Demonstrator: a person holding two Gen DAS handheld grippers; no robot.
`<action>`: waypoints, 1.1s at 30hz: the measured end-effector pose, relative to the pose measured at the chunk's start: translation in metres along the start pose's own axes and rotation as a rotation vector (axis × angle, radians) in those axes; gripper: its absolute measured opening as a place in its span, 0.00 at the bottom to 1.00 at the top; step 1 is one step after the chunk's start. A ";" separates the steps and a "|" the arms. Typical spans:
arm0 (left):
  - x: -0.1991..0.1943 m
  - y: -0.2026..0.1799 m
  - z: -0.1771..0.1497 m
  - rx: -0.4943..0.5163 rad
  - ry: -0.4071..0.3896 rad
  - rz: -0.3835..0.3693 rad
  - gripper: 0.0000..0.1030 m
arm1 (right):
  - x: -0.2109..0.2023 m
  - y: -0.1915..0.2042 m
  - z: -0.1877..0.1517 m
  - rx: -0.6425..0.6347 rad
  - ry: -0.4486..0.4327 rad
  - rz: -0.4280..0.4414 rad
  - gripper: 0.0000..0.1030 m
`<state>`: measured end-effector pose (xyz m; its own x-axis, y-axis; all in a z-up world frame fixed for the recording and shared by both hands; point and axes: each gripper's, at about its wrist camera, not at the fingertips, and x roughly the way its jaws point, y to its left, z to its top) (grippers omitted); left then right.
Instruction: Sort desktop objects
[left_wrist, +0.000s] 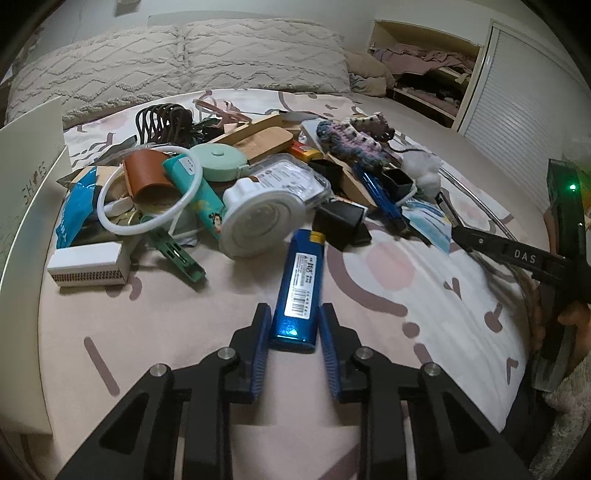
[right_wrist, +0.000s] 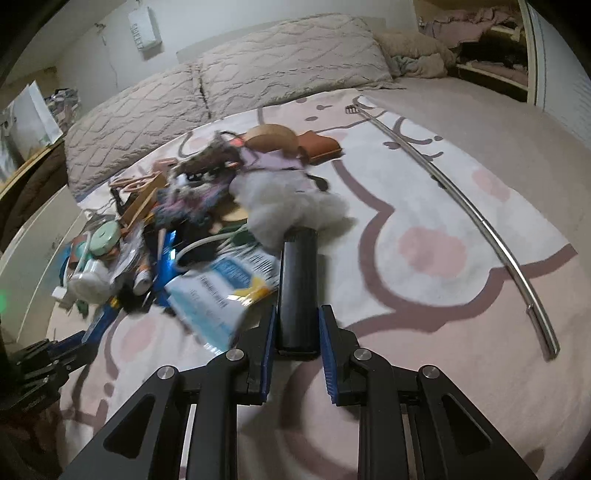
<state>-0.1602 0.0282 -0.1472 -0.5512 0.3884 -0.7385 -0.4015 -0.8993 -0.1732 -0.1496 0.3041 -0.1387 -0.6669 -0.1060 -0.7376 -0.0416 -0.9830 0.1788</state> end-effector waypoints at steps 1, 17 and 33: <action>-0.001 0.000 -0.001 -0.002 0.000 -0.001 0.25 | -0.002 0.005 -0.003 -0.016 -0.006 -0.015 0.23; -0.025 -0.014 -0.033 -0.013 -0.031 -0.015 0.23 | -0.023 0.041 -0.038 -0.074 -0.018 0.037 0.23; -0.042 -0.029 -0.053 0.074 -0.058 0.074 0.25 | -0.027 0.092 -0.063 -0.275 0.020 0.223 0.23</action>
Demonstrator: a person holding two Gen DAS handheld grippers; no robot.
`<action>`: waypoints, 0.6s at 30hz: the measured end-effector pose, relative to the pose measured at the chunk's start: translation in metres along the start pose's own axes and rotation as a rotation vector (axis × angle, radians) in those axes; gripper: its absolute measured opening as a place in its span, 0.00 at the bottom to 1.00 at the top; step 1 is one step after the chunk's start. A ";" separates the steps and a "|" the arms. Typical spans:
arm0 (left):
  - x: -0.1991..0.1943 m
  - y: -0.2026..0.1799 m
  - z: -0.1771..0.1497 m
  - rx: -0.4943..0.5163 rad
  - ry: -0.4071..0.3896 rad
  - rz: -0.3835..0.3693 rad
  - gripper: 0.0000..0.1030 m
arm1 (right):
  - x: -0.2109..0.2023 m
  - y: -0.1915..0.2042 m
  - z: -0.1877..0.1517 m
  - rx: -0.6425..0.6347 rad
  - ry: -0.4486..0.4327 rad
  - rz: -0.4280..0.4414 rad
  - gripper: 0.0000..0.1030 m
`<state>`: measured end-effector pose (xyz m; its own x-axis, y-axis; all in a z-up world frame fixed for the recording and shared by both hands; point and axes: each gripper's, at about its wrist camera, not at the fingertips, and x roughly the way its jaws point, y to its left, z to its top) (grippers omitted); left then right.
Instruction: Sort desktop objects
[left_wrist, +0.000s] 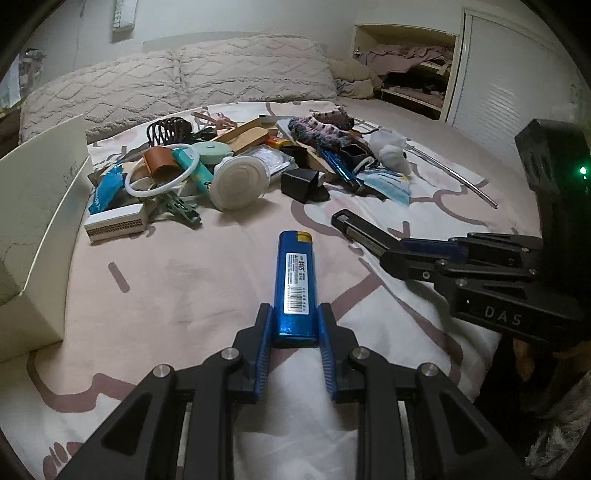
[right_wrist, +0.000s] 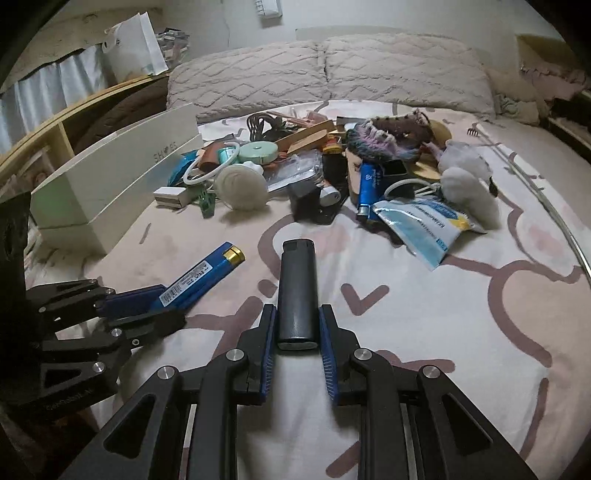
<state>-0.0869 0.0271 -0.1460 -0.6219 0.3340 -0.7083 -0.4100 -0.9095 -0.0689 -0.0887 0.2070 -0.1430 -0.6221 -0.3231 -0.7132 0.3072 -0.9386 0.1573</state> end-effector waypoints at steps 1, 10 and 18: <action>0.000 0.000 0.000 0.004 -0.001 0.021 0.31 | 0.000 0.000 -0.001 0.002 -0.001 -0.001 0.23; 0.002 0.013 0.001 -0.011 0.006 0.143 0.64 | 0.007 0.023 -0.002 -0.100 0.010 0.005 0.64; 0.006 0.047 0.005 -0.109 0.019 0.332 0.84 | 0.005 0.026 -0.004 -0.106 0.000 -0.023 0.66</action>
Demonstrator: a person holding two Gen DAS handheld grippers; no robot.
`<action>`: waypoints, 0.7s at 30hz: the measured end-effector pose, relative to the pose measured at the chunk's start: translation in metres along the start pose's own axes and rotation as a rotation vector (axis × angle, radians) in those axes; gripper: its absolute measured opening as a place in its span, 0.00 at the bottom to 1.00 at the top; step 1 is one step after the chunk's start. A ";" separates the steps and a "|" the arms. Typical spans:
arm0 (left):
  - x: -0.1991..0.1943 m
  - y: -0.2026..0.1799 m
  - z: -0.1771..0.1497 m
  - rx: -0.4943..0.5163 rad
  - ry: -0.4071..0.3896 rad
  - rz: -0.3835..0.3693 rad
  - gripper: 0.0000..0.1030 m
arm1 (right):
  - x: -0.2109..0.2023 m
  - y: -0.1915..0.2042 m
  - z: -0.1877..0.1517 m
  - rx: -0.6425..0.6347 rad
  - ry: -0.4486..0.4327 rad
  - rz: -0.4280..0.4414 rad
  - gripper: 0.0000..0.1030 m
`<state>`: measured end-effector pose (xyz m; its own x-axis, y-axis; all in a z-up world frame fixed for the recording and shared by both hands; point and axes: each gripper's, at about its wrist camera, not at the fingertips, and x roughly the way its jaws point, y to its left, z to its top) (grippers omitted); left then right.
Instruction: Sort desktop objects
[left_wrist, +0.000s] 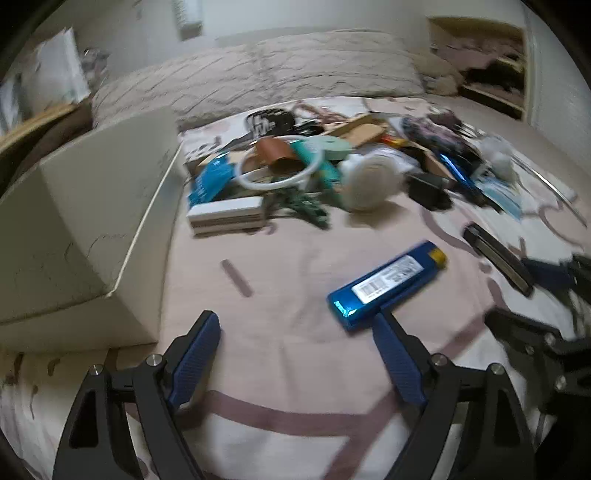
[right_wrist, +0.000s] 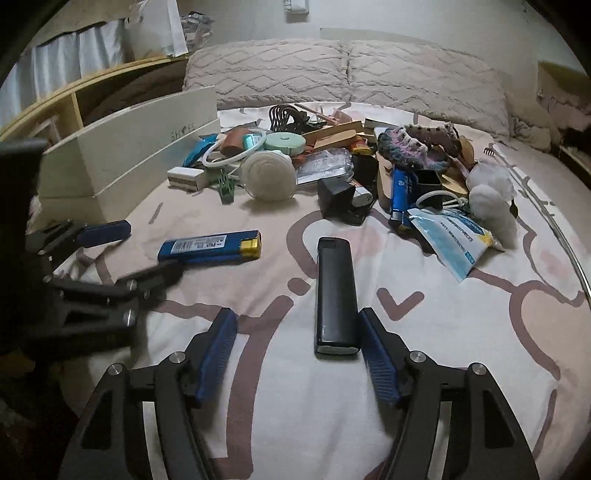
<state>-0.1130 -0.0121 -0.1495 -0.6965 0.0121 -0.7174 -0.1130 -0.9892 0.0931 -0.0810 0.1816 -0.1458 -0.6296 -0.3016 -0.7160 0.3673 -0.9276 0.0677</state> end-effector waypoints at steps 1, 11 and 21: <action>0.001 0.002 0.000 -0.009 0.003 -0.002 0.84 | 0.000 0.001 0.000 -0.003 0.000 -0.003 0.66; 0.004 -0.001 -0.001 -0.002 0.005 0.006 0.86 | -0.008 -0.007 0.005 -0.065 0.075 -0.041 0.66; 0.004 0.001 -0.001 -0.009 0.006 0.005 0.88 | -0.007 -0.042 0.011 0.027 0.093 -0.087 0.66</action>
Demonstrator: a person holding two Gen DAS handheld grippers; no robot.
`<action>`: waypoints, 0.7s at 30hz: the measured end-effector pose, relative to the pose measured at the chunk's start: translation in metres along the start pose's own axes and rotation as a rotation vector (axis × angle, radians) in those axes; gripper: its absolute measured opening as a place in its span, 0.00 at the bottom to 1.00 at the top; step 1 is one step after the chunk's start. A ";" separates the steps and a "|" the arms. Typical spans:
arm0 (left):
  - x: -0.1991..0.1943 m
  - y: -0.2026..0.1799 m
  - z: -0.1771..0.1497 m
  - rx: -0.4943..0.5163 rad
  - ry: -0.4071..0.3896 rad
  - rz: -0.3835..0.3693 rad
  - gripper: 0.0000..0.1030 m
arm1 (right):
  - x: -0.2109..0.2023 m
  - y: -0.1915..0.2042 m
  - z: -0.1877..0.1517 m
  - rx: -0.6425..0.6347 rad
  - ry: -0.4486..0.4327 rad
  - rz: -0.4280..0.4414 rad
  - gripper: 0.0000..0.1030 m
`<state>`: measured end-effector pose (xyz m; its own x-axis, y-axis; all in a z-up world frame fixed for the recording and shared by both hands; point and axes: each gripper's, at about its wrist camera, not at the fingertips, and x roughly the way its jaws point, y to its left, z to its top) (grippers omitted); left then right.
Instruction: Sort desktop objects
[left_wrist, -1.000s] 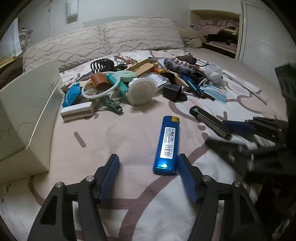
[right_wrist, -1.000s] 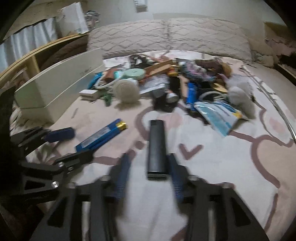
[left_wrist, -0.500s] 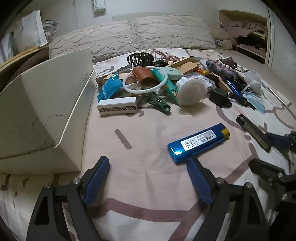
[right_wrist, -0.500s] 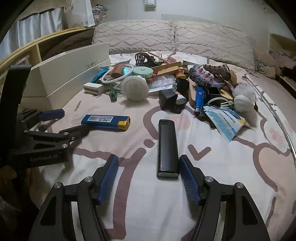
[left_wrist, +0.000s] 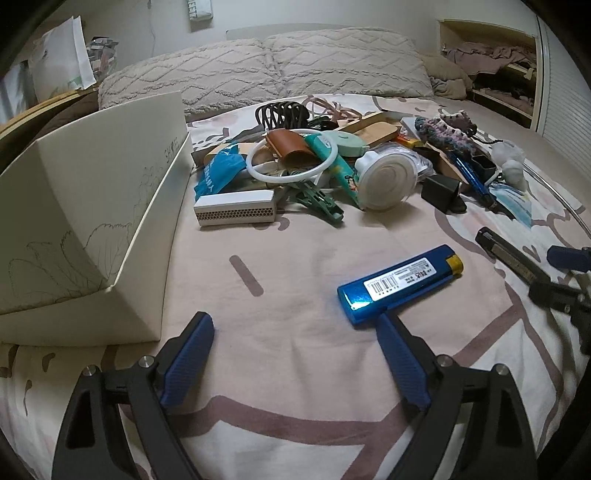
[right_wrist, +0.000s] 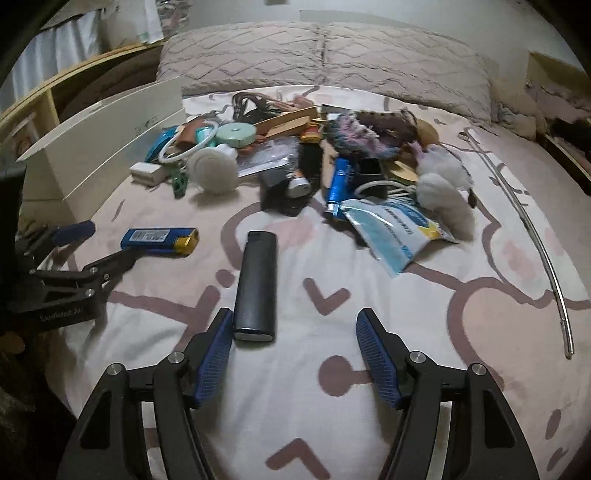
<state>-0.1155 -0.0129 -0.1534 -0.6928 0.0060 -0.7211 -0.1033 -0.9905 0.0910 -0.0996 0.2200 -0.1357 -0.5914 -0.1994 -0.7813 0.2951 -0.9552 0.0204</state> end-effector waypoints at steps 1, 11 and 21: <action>0.000 0.000 0.000 -0.001 0.000 -0.001 0.88 | 0.000 -0.004 0.001 0.012 0.004 -0.010 0.66; 0.002 0.000 0.002 -0.011 0.006 0.000 0.91 | 0.020 -0.047 0.022 0.044 0.038 -0.122 0.66; 0.016 0.002 0.013 -0.040 0.037 0.009 0.98 | 0.013 -0.045 0.018 0.077 -0.007 -0.056 0.71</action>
<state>-0.1361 -0.0135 -0.1562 -0.6667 -0.0073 -0.7453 -0.0683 -0.9951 0.0709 -0.1344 0.2566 -0.1358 -0.6109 -0.1463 -0.7780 0.2028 -0.9789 0.0249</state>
